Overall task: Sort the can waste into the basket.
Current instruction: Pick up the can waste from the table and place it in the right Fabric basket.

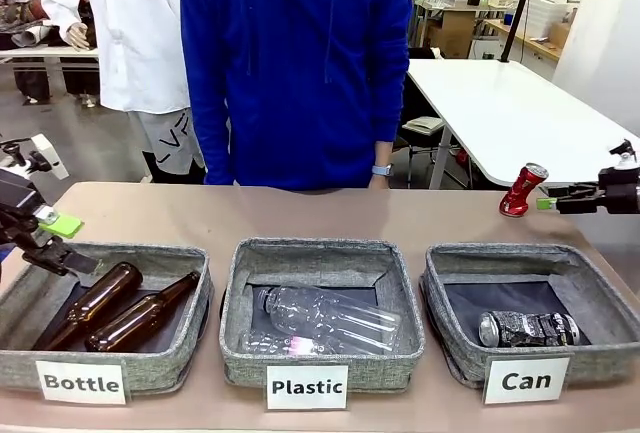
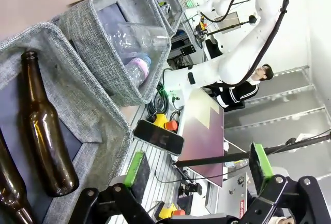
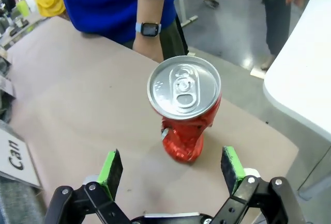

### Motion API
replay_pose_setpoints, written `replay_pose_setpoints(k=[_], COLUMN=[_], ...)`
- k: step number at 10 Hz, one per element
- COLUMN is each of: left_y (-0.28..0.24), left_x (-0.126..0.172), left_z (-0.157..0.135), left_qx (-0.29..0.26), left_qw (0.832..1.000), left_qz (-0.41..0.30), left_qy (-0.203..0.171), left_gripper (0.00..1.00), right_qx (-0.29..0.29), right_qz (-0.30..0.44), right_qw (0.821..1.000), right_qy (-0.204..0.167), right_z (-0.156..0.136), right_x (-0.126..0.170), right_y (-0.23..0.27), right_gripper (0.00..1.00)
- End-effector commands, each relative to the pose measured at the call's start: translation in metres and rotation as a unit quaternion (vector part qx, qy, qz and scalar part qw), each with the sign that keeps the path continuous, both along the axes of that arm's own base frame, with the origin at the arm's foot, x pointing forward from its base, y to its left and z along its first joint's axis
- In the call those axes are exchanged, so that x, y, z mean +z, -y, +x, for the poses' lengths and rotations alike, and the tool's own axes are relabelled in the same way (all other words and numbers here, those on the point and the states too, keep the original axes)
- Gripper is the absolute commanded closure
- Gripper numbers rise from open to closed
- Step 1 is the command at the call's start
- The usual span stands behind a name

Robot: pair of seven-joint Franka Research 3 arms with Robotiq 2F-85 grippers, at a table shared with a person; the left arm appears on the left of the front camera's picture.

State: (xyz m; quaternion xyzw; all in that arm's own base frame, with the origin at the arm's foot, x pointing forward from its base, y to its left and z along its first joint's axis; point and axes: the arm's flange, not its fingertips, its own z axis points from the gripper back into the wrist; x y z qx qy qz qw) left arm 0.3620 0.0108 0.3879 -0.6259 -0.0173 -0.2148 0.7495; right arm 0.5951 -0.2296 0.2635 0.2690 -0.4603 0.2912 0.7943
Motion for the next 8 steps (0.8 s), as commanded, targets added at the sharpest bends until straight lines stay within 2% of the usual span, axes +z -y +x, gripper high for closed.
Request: replay_pose_setpoints(k=[1,2,8], left_y=[-0.002,-0.002,-0.002], left_x=[0.002,0.002,0.002], left_z=[-0.003,-0.003,-0.003], left_qx=[-0.006,-0.006,-0.006], left_qw=[1.0,1.0,1.0], left_qz=[-0.002,-0.002,-0.002], left_qy=[0.0,0.0,0.0], left_gripper=[0.0,0.0,0.0], right_qx=[-0.015,-0.019,-0.002], right_qz=[0.004,0.021,0.051], right_qw=[0.998,0.996,0.996], right_qy=[0.064,0.079,0.077], right_z=[0.02,0.026,0.043], right_x=[-0.011,-0.014,-0.03], right_y=[0.001,-0.003,-0.016], right_gripper=[0.0,0.0,0.0])
